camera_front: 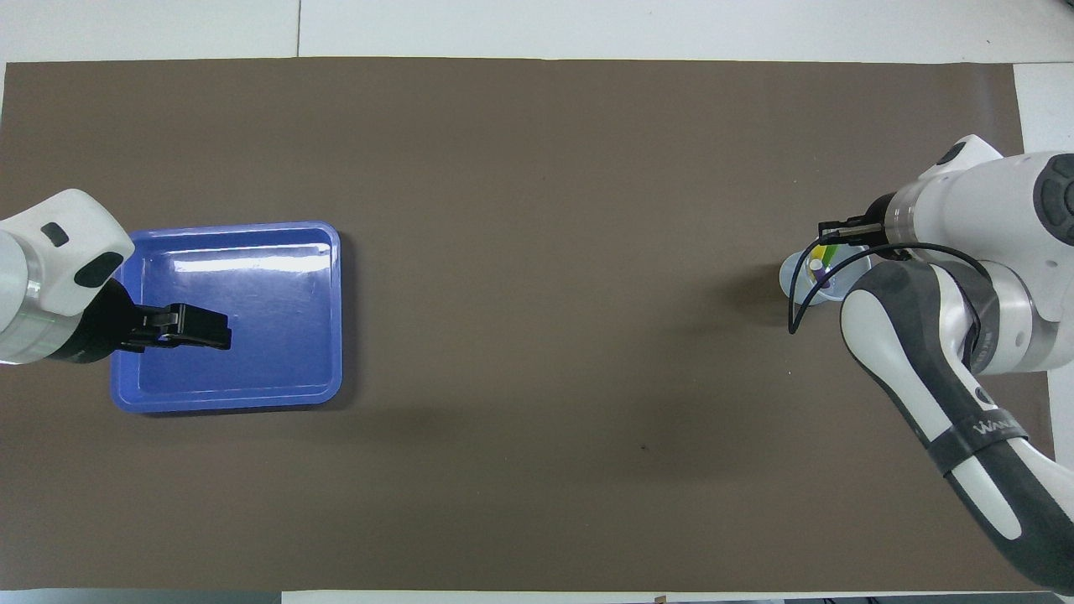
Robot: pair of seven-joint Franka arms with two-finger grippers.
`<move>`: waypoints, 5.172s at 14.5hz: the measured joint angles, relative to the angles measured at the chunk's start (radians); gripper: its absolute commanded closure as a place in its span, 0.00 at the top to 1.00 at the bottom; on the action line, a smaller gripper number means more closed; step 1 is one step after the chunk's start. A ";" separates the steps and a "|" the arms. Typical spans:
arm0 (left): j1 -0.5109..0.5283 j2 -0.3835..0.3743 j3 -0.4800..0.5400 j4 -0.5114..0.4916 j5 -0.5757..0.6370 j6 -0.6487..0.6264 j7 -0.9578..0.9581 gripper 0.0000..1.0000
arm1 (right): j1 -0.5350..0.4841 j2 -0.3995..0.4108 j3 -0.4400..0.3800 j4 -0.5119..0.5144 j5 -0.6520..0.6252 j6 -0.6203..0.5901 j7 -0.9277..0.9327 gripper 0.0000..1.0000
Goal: Right arm passes pens to left for tray arrangement
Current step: 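Carry the green pen toward the left gripper while the left gripper approaches, then close the left gripper on the green pen held by the right gripper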
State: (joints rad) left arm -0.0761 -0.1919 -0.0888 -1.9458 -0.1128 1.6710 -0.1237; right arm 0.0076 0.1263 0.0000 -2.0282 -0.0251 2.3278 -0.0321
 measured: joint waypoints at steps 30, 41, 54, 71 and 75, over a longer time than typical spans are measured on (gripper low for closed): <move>-0.195 0.031 0.000 0.025 -0.493 0.376 -1.723 1.00 | 0.017 -0.025 0.402 0.435 0.406 -0.264 1.340 0.00; -0.201 0.250 -0.061 0.276 -0.352 0.249 -1.892 1.00 | 0.027 -0.022 0.574 0.445 0.309 -0.266 1.464 0.00; -0.143 0.286 -0.068 0.382 -0.360 0.050 -1.960 1.00 | 0.027 -0.022 0.599 0.449 0.293 -0.267 1.466 0.00; -0.167 0.218 -0.088 0.242 -0.462 0.161 -1.944 0.76 | 0.027 -0.021 0.599 0.450 0.274 -0.267 1.466 0.00; -0.169 0.218 -0.088 0.239 -0.463 0.161 -1.943 0.73 | 0.027 -0.020 0.599 0.450 0.273 -0.266 1.466 0.00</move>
State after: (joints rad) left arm -0.2448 0.0256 -0.1769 -1.7068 -0.5754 1.8317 -2.0670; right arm 0.0344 0.1060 0.5989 -1.5785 0.2480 2.0614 1.4336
